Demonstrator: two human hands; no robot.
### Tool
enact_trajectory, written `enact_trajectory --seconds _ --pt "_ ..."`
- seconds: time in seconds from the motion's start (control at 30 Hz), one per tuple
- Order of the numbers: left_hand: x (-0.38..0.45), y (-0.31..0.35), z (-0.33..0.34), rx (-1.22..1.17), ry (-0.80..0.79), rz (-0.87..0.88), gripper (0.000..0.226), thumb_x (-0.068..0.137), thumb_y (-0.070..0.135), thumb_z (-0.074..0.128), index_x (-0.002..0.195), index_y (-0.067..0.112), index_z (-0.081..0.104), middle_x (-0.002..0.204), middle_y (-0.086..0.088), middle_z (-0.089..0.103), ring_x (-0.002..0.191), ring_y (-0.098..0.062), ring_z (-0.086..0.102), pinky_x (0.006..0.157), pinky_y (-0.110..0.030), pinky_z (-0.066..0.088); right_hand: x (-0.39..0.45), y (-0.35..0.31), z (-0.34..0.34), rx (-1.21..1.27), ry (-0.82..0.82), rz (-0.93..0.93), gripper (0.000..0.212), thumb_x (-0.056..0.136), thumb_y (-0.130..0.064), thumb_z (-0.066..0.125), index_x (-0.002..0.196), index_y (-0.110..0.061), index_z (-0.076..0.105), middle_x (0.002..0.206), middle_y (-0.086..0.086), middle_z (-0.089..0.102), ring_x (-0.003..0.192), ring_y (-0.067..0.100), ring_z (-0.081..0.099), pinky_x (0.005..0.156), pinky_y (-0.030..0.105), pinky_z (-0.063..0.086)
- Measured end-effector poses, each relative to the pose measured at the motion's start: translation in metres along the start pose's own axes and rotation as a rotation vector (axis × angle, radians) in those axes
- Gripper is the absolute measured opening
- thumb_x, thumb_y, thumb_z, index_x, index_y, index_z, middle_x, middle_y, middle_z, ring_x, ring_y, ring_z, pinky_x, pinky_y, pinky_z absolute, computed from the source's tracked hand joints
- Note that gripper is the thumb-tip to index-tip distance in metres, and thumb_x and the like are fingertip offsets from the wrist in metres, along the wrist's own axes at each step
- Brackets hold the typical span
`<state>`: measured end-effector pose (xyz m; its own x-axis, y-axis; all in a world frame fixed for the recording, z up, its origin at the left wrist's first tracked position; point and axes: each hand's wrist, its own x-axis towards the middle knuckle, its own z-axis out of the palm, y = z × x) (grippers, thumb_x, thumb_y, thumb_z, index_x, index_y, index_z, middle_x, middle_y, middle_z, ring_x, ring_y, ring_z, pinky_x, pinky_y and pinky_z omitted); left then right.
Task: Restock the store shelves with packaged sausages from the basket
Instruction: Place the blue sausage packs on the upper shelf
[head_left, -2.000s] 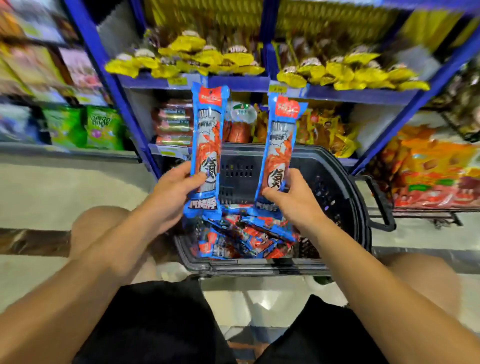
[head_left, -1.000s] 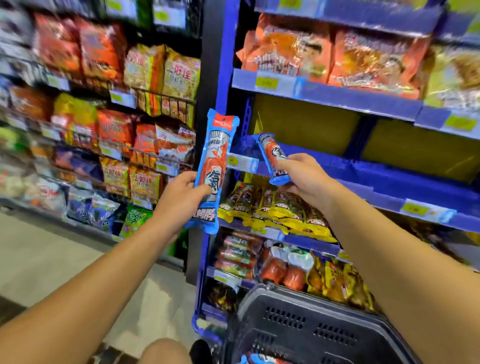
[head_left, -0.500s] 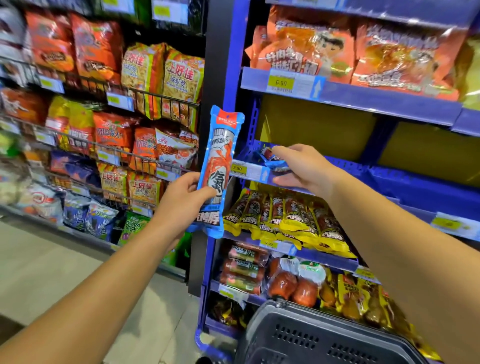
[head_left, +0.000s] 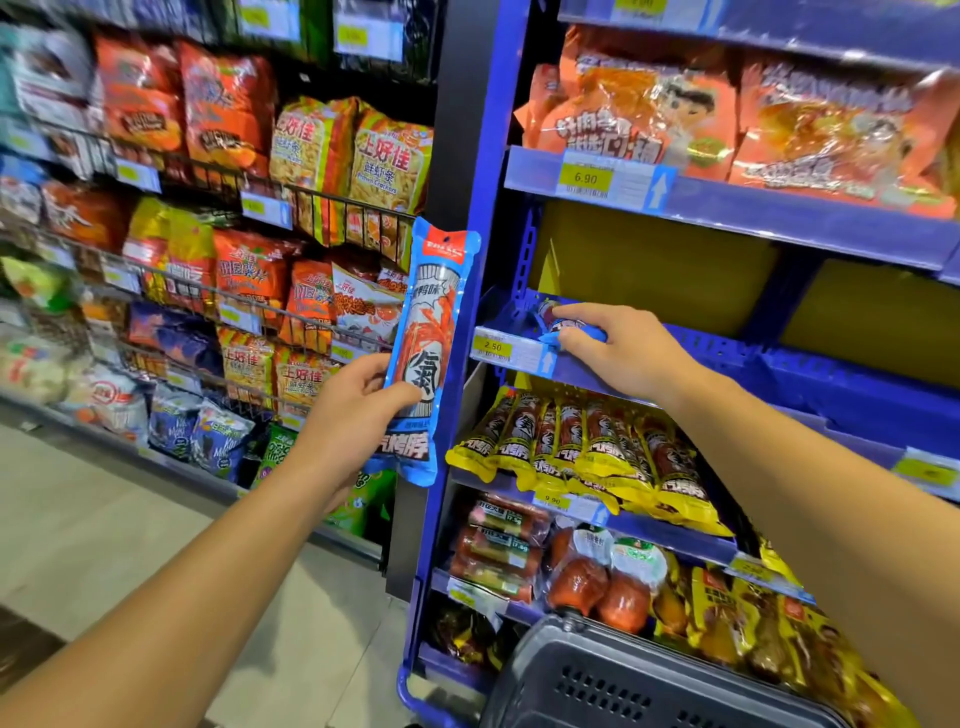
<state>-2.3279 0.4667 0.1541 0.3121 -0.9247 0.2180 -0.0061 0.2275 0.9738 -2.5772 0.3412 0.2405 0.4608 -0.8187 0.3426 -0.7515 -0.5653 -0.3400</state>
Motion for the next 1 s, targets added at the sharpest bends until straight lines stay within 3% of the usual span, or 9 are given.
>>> enact_trajectory --seconds 0.07,0.1,0.17,0.2,0.37,0.5,0.7,0.87,1.0 --pt "0.001 0.001 -0.002 -0.002 0.006 -0.003 0.019 0.088 0.006 0.059 0.101 0.019 0.067 0.093 -0.002 0.076 0.084 -0.023 0.074 0.069 -0.041 0.058 0.004 -0.003 0.008 0.008 0.052 -0.007 0.039 0.099 -0.044 0.048 0.136 -0.034 0.056 0.142 -0.006 0.054 0.119 0.019 0.057 0.084 0.018 0.037" --pt "0.001 0.001 -0.002 -0.004 0.007 -0.002 0.02 0.088 0.006 0.059 0.102 0.018 0.066 0.093 -0.002 0.077 0.084 -0.023 0.074 0.07 -0.041 0.058 0.006 -0.004 0.011 0.015 0.069 -0.008 0.038 0.099 -0.045 0.048 0.135 -0.034 0.057 0.141 -0.005 0.055 0.101 0.018 0.064 0.073 0.013 0.038" --pt "0.002 0.001 -0.003 -0.004 0.012 0.0 0.02 0.088 0.006 0.059 0.103 0.018 0.066 0.093 -0.002 0.077 0.084 -0.023 0.074 0.069 -0.04 0.058 0.01 -0.01 0.016 0.024 0.102 -0.014 0.037 0.099 -0.044 0.048 0.133 -0.033 0.058 0.14 -0.003 0.057 0.064 0.008 0.059 0.053 0.007 0.035" --pt "0.002 0.001 -0.004 -0.004 0.017 0.001 0.02 0.088 0.006 0.06 0.103 0.018 0.066 0.093 -0.002 0.077 0.084 -0.022 0.074 0.069 -0.04 0.058 0.012 -0.013 0.018 0.028 0.114 -0.013 0.037 0.099 -0.044 0.049 0.133 -0.032 0.059 0.139 -0.003 0.057 0.06 0.004 0.055 0.053 0.008 0.035" --pt "0.003 -0.001 -0.008 0.001 0.015 0.004 0.021 0.086 0.009 0.061 0.103 0.02 0.067 0.094 -0.001 0.076 0.086 -0.021 0.074 0.07 -0.039 0.058 0.023 -0.032 0.032 0.058 0.135 0.006 0.04 0.099 -0.042 0.051 0.134 -0.024 0.058 0.136 0.003 0.059 0.066 0.012 0.051 0.074 0.028 0.038" --pt "0.004 -0.002 -0.013 -0.002 0.011 0.009 0.02 0.083 0.012 0.062 0.095 0.027 0.067 0.091 0.002 0.077 0.082 -0.019 0.074 0.063 -0.032 0.058 0.03 -0.044 0.044 -0.029 0.181 0.051 0.043 0.097 -0.048 0.051 0.133 -0.026 0.058 0.138 0.005 0.057 0.098 0.029 0.06 0.083 0.036 0.046" --pt "0.002 -0.002 -0.019 -0.023 0.017 -0.007 0.026 0.07 0.022 0.062 0.095 0.026 0.068 0.09 0.0 0.077 0.079 -0.019 0.074 0.062 -0.031 0.057 0.034 -0.052 0.054 -0.051 0.225 0.09 0.045 0.096 -0.052 0.051 0.133 -0.028 0.057 0.133 0.008 0.055 0.116 0.031 0.054 0.082 0.037 0.042" --pt "-0.007 0.003 -0.019 0.021 -0.023 0.007 0.032 0.071 0.024 0.063 0.103 0.021 0.067 0.096 0.0 0.076 0.086 -0.019 0.074 0.07 -0.037 0.057 0.027 -0.047 0.044 0.011 0.094 0.073 0.068 0.092 -0.058 0.053 0.149 -0.026 0.036 0.147 0.007 0.046 0.132 0.03 0.045 0.102 0.046 0.043" --pt "-0.02 0.008 -0.015 0.071 -0.051 0.039 0.039 0.065 0.023 0.073 0.103 0.022 0.068 0.099 -0.001 0.075 0.084 -0.021 0.074 0.072 -0.04 0.06 0.0 -0.021 0.025 -0.065 0.065 0.064 0.072 0.092 -0.058 0.052 0.152 -0.025 0.029 0.15 0.006 0.042 0.135 0.032 0.041 0.105 0.049 0.04"
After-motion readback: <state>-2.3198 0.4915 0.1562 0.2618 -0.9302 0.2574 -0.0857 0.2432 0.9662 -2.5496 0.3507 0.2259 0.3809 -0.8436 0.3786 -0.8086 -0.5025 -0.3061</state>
